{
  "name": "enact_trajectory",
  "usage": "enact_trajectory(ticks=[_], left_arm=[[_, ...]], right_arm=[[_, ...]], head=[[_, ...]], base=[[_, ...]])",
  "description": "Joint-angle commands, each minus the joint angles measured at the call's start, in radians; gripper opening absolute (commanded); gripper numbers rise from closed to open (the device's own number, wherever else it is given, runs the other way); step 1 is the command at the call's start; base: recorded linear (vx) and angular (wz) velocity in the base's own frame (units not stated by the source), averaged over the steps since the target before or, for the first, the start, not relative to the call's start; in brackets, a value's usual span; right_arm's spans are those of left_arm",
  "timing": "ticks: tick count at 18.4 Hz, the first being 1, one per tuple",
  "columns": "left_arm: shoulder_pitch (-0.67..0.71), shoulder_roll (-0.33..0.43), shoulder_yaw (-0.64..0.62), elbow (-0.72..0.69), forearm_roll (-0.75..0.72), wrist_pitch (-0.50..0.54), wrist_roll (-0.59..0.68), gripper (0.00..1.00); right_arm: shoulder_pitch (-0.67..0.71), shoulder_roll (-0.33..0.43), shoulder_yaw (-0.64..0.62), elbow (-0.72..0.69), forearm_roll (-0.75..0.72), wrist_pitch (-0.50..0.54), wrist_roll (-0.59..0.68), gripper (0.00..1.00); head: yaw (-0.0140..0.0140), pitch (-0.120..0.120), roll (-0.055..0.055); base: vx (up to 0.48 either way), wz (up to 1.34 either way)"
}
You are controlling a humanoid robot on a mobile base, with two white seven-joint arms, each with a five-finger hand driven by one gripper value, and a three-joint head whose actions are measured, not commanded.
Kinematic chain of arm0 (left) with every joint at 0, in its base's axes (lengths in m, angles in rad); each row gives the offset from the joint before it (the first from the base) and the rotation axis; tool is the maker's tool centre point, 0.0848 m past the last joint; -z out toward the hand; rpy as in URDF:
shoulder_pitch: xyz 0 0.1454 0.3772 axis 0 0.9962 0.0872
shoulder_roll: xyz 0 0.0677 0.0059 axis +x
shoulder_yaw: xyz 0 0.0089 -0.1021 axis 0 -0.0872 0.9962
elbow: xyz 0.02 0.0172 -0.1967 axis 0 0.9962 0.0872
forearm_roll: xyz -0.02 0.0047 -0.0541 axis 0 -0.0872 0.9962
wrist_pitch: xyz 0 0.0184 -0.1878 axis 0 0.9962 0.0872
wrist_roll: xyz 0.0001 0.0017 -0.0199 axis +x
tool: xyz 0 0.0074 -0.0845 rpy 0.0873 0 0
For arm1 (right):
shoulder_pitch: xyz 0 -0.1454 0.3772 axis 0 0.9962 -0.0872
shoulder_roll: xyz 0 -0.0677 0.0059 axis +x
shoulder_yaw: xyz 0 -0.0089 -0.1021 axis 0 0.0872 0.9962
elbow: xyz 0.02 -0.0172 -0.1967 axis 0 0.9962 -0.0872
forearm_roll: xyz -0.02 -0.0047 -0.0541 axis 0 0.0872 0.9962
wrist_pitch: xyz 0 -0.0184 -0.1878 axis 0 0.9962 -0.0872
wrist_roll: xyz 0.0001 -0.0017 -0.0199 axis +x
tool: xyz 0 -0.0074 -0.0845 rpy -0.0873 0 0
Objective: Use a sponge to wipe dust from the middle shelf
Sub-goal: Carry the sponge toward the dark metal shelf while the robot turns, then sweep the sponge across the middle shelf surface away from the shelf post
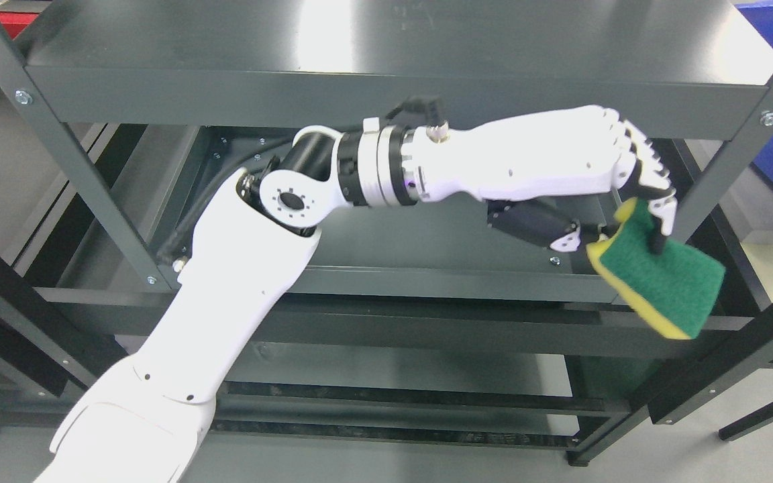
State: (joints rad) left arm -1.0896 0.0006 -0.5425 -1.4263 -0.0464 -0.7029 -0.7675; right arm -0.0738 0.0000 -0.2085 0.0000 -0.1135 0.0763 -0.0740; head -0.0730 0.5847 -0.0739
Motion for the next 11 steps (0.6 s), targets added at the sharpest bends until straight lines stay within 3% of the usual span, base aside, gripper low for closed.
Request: enact_trajectory(ticks=[1, 6, 11], left_arm=[[-0.212, 0.017, -0.079, 0.138, 0.020, -0.006, -0.003, 0.04], [-0.398, 0.017, -0.071, 0.214, -0.096, -0.007, -0.102, 0.04], [-0.403, 0.017, -0.079, 0.204, -0.128, -0.012, -0.249, 0.04]], right_arm=[[0.000, -0.017, 0.000, -0.017, 0.000, 0.000, 0.000, 1.00], [0.000, -0.017, 0.000, -0.017, 0.000, 0.000, 0.000, 1.00], [0.000, -0.017, 0.000, -0.017, 0.000, 0.000, 0.000, 1.00]], head=[[0.0000, 0.000, 0.000], [0.0000, 0.000, 0.000], [0.0000, 0.000, 0.000]], base=[[-0.007, 0.06], [-0.004, 0.03], [0.000, 0.00]])
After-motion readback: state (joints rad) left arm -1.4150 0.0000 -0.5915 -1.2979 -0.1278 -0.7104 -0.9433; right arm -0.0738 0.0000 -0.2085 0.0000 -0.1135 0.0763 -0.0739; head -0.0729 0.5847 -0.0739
